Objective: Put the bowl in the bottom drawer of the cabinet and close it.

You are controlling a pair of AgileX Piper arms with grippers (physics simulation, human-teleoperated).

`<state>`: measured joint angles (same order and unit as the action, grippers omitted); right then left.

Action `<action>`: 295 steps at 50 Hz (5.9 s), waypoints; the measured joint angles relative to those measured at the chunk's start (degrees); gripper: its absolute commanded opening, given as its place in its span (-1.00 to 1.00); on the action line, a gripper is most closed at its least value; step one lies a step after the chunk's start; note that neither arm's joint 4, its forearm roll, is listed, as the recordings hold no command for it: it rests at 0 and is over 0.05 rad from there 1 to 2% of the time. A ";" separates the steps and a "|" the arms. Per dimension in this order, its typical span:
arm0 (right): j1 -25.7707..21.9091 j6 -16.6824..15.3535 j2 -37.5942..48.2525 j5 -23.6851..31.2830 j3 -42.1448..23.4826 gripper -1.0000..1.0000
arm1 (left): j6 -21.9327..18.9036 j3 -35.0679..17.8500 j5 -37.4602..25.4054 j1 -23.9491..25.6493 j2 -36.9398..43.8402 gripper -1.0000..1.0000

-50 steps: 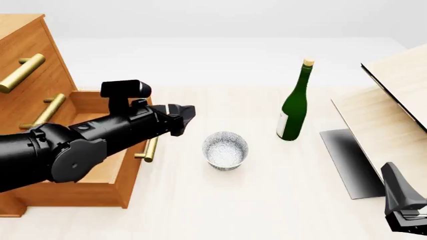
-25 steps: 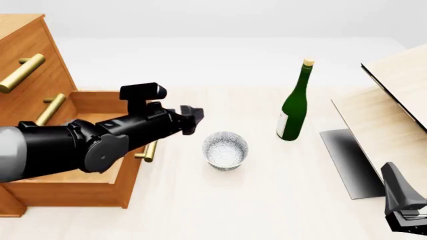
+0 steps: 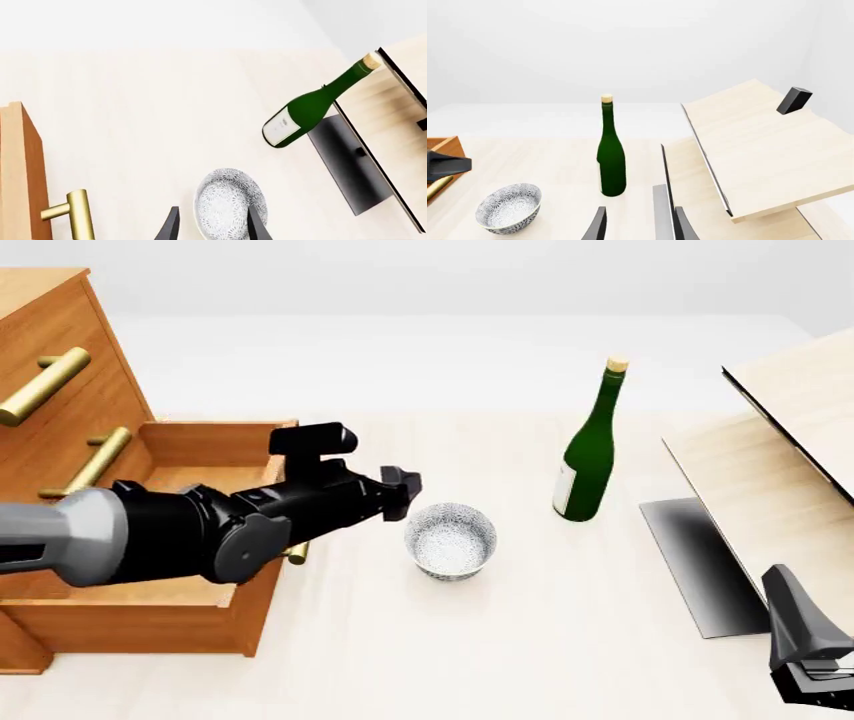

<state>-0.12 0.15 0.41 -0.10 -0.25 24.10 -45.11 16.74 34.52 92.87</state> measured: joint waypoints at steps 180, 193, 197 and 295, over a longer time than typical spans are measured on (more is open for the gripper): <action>0.00 0.00 0.00 0.00 0.00 1.00 | 2.16 2.87 1.25 1.27 0.50 -1.00; 0.00 0.00 0.00 0.00 0.00 1.00 | 0.43 4.24 0.11 0.50 -3.38 -1.00; 0.00 0.00 0.00 0.00 0.00 1.00 | -0.01 4.65 -0.25 0.32 -4.52 -1.00; 0.00 0.00 0.00 0.00 0.00 1.00 | -6.91 12.98 -11.28 -12.02 -31.79 -1.00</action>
<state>-0.13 0.15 0.42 -0.10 -0.25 17.19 -32.13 5.45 22.50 61.08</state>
